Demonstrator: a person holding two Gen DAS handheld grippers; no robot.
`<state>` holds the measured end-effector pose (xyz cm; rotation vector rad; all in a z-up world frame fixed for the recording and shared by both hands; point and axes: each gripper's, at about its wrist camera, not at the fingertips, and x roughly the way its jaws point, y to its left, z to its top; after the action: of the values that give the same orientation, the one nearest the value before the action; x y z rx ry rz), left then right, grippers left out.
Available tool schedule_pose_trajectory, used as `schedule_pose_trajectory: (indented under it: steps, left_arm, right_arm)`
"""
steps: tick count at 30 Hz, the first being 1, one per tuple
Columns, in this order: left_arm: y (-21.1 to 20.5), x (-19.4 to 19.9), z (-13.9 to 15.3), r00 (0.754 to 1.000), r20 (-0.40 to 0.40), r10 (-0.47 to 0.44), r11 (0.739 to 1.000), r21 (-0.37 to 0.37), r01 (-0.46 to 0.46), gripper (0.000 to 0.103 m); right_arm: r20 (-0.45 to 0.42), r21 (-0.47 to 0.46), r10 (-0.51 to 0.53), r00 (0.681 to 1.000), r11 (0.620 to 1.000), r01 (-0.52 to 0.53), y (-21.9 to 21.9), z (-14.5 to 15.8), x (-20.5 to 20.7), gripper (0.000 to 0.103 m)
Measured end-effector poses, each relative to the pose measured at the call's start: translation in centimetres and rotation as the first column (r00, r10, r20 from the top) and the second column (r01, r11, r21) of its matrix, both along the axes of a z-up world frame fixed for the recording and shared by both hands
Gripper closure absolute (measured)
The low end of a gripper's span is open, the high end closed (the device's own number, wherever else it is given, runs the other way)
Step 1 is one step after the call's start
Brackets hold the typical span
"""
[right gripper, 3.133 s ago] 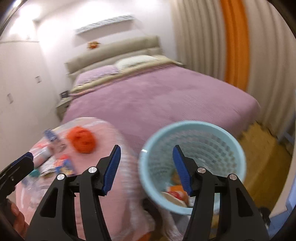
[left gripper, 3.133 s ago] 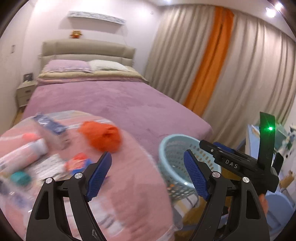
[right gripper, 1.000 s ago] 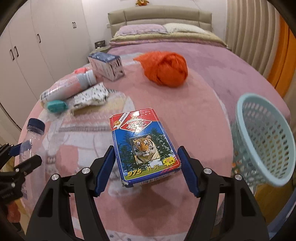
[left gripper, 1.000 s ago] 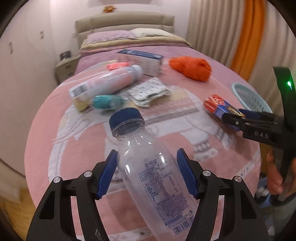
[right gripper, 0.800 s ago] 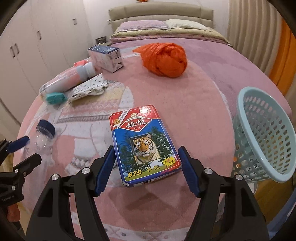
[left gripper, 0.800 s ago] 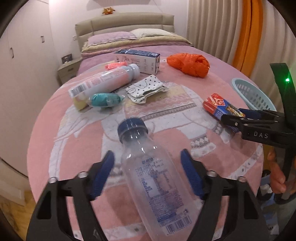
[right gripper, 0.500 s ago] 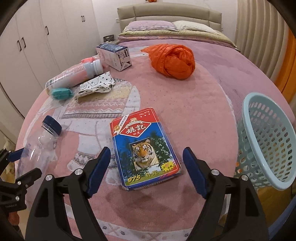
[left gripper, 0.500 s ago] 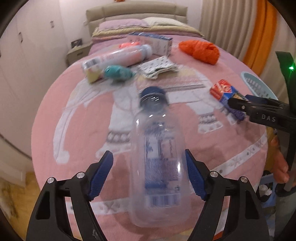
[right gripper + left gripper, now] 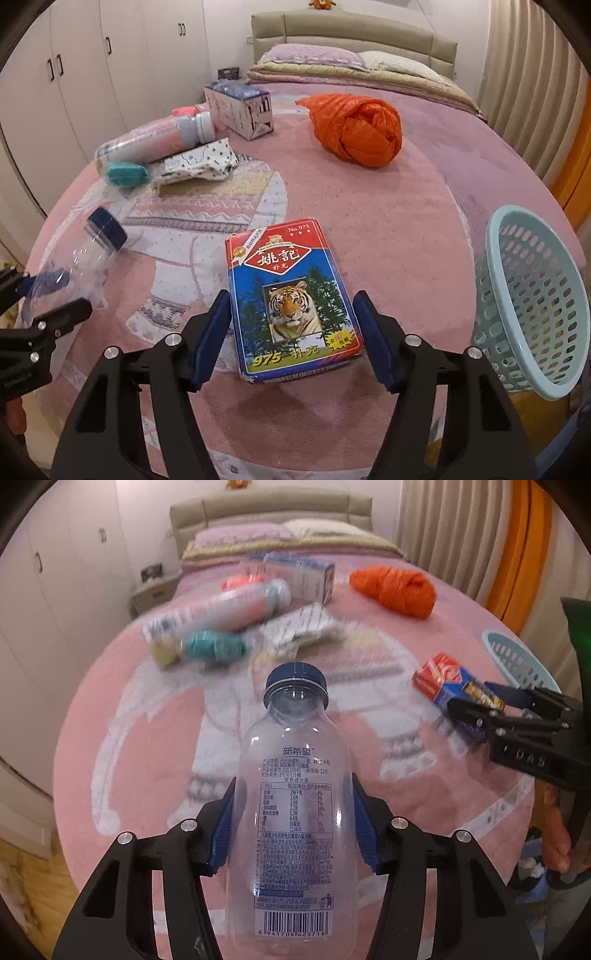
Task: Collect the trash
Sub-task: 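Lift the bottle and tiger box and carry them over the blue basket, then open both tools to drop the bottle and tiger box into the basket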
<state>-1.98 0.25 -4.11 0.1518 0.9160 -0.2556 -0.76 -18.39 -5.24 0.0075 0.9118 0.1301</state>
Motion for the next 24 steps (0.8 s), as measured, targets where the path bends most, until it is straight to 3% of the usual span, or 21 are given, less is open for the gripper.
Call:
schedule_pose_trajectory:
  steps: [6, 10, 16, 24]
  left_arm:
    - [-2.9, 1.3, 3.4, 0.994, 0.070, -0.085, 0.991, -0.094, 0.091, 0.050]
    - [-8.0, 3.1, 5.9, 0.970, 0.125, -0.209, 0.970, -0.099, 0.222, 0.050]
    - [-17.7, 5.0, 7.7, 0.899, 0.155, -0.409, 0.896, -0.120, 0.428, 0.050]
    - [-29.0, 7.0, 5.6, 0.806, 0.100, -0.584, 0.786, -0.178, 0.592, 0.050]
  right_arm:
    - [0.079, 0.045, -0.083, 0.993, 0.996, 0.079, -3.3, 2.8, -0.7, 0.041]
    - [0.147, 0.076, -0.196, 0.970, 0.980, 0.187, -7.8, 5.3, -1.5, 0.041]
    - [0.190, 0.101, -0.410, 0.892, 0.912, 0.398, -15.8, 7.3, -2.5, 0.041]
    - [0.102, 0.112, -0.629, 0.771, 0.777, 0.619, -25.0, 5.7, -3.6, 0.041]
